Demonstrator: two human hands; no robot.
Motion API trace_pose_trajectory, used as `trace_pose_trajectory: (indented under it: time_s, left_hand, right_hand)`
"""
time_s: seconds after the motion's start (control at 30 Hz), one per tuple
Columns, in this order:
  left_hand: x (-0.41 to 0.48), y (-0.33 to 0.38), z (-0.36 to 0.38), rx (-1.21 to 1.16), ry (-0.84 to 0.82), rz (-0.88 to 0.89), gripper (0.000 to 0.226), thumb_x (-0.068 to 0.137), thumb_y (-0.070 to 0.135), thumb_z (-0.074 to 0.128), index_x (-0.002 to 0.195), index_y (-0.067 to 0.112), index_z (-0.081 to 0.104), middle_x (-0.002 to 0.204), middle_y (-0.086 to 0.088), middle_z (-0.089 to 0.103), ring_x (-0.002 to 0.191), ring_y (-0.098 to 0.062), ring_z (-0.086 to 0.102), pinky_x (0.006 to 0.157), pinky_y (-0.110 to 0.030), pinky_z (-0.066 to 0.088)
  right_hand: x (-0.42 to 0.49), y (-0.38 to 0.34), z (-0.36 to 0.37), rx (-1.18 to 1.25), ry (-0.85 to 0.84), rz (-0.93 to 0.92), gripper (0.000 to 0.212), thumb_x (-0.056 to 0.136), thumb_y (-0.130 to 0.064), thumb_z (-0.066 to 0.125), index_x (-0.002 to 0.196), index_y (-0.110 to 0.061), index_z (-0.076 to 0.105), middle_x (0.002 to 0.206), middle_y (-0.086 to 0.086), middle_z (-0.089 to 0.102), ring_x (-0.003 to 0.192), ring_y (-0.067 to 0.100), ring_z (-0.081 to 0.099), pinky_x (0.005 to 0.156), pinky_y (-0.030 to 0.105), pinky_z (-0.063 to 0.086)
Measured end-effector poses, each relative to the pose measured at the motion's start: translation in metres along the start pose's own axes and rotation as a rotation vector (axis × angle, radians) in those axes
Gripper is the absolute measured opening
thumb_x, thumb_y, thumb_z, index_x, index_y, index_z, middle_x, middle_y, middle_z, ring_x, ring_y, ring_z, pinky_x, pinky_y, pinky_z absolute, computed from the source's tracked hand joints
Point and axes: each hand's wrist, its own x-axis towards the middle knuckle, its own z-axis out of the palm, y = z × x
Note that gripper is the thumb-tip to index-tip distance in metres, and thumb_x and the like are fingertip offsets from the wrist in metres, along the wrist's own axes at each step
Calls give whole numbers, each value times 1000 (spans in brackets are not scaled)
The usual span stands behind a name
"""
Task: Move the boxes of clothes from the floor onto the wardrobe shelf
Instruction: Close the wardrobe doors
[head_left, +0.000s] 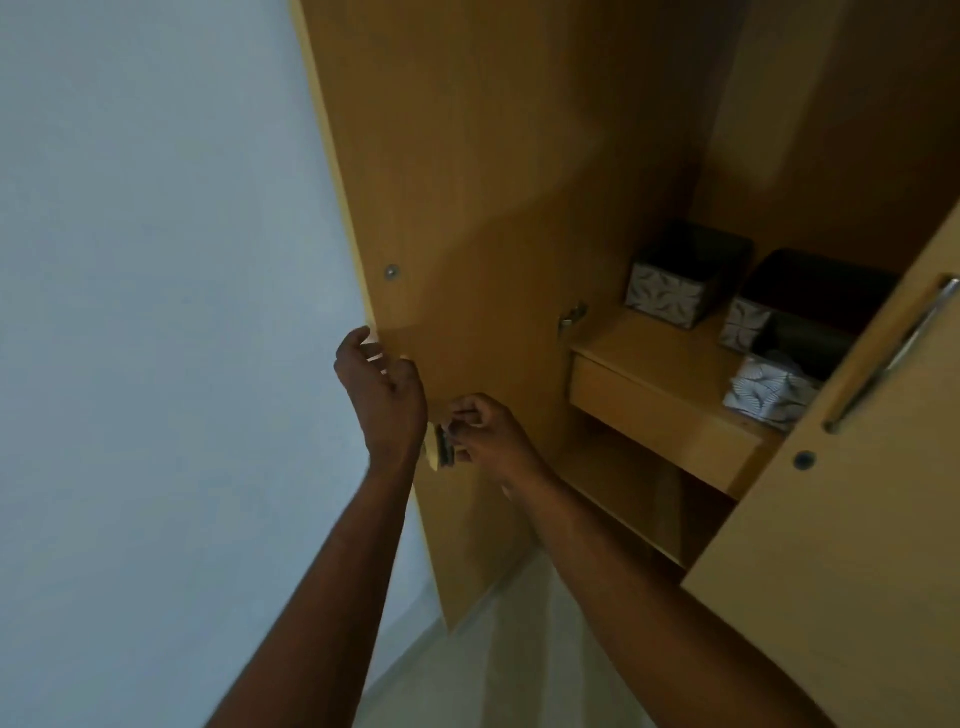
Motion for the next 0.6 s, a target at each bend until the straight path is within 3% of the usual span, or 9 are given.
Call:
trace_pose_trajectory:
  time_s: [0.13,0.2,0.3,0.43,0.6]
  left_hand:
    - [7,-1,-3,18,-71,-66,45,99,40,40,141,25,41,139,-1,47,127,-18,48,106,-45,45]
    - [12,3,-8,-45,-104,-142,41,101,47,34,133,28,51,130,5,58,119,-15,55,104,-45,46]
    - [17,5,-18,-154,-135,-206,37,98,57,30,108,40,62,109,12,66,105,-12,61,99,-47,50]
    - [11,3,-24,-180,-209,-231,37,97,60,30,116,43,58,114,6,67,108,-15,63,97,-44,52]
    - [-6,12,-17,-234,-315,-247,44,101,51,34,134,31,54,113,-5,66,102,-19,65,87,-36,57]
  right_hand:
    - [-3,-12,11,-119,39,-86,29,93,-22,62,122,-17,58,122,-5,61,112,14,59,87,31,53]
    - [-3,-14,14,-167,70,-134,31,92,-26,65,122,-17,59,126,-2,62,111,13,59,82,26,50]
    - [-5,-17,15,-217,115,-179,39,90,-31,68,125,-18,57,129,-1,63,111,15,62,87,27,52]
    - [-10,-18,15,-201,179,-229,47,87,-36,72,128,-19,57,129,-2,64,111,15,64,94,32,54]
    - [-19,-14,4,-192,298,-299,23,82,-41,75,90,-24,62,86,-10,68,81,12,67,78,42,61]
